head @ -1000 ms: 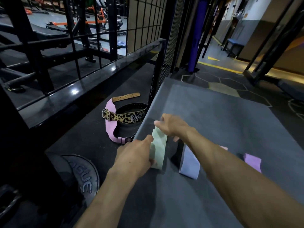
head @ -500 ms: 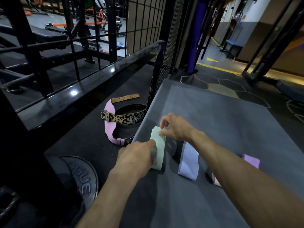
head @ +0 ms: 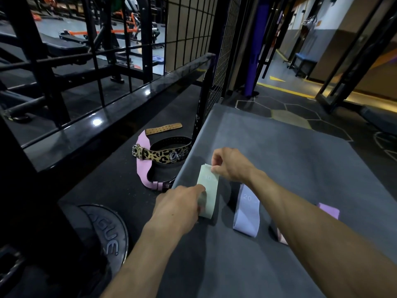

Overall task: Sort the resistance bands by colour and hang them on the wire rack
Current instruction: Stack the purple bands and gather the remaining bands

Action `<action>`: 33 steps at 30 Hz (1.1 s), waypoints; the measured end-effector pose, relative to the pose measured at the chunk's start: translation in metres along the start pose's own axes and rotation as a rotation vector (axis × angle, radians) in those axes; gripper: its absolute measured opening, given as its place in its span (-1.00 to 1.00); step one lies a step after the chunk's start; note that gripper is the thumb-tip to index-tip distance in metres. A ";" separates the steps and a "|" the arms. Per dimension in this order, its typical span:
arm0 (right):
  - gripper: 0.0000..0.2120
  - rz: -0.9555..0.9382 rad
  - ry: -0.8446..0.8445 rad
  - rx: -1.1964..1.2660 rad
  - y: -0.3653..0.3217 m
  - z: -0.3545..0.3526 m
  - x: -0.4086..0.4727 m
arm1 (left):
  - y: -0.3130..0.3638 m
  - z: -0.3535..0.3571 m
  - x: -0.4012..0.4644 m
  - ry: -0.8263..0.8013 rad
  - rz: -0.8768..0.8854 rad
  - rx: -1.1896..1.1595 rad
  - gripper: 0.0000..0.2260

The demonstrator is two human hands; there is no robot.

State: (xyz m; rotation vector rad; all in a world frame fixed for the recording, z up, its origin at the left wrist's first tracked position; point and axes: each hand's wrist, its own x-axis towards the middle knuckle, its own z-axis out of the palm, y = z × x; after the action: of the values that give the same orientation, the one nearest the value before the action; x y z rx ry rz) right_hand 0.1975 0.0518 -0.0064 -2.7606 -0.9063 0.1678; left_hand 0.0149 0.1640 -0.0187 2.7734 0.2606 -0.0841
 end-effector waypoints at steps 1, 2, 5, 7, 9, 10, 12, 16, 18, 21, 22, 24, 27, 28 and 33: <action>-0.84 0.004 -0.001 -0.006 0.000 0.002 0.001 | 0.001 0.000 0.000 -0.001 0.000 0.000 -0.79; -0.83 0.007 -0.002 -0.009 0.000 0.005 0.002 | 0.001 -0.001 0.001 0.005 0.002 -0.001 -0.78; -0.86 0.016 0.001 0.003 -0.001 0.010 0.003 | 0.001 -0.001 0.001 0.028 0.007 0.000 -0.79; -0.90 0.009 0.004 -0.002 0.000 0.011 0.002 | 0.000 0.001 0.002 0.034 0.003 0.006 -0.80; -0.91 0.000 0.002 -0.007 0.002 0.011 0.000 | -0.002 0.002 0.003 0.033 -0.004 0.011 -0.80; -0.87 -0.010 0.002 -0.013 0.002 0.010 -0.002 | -0.002 0.003 0.003 0.031 -0.007 0.011 -0.79; -0.78 -0.049 0.029 -0.027 0.004 0.008 -0.007 | -0.002 0.003 0.003 0.029 -0.008 0.009 -0.80; -0.85 -0.255 0.104 -0.063 0.001 0.004 -0.023 | 0.001 0.003 0.003 0.002 -0.006 0.002 -0.84; -0.88 -0.339 0.004 -0.110 -0.003 0.005 -0.031 | 0.001 0.004 0.003 -0.017 -0.008 0.002 -0.83; -0.86 -0.343 -0.060 -0.149 -0.007 0.008 -0.039 | 0.000 0.003 0.003 -0.015 -0.001 0.004 -0.82; -0.86 -0.334 -0.050 -0.135 -0.007 0.009 -0.040 | 0.000 0.003 0.003 -0.006 0.002 0.002 -0.81; -0.85 -0.328 -0.045 -0.121 -0.008 0.008 -0.042 | 0.000 0.002 0.002 0.007 0.007 0.005 -0.78; -0.84 -0.336 -0.037 -0.116 -0.007 0.007 -0.044 | 0.001 0.000 0.002 0.006 0.012 0.013 -0.76; -0.84 -0.340 -0.031 -0.114 -0.007 0.007 -0.045 | 0.001 0.000 0.002 0.004 0.012 0.014 -0.76; -0.84 -0.347 -0.025 -0.106 -0.004 0.006 -0.049 | 0.003 -0.001 0.002 -0.005 0.007 0.013 -0.78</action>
State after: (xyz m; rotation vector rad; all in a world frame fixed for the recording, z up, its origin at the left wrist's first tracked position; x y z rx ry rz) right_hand 0.1550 0.0274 -0.0097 -2.6437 -1.4176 0.0954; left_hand 0.0173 0.1623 -0.0166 2.7862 0.2499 -0.0908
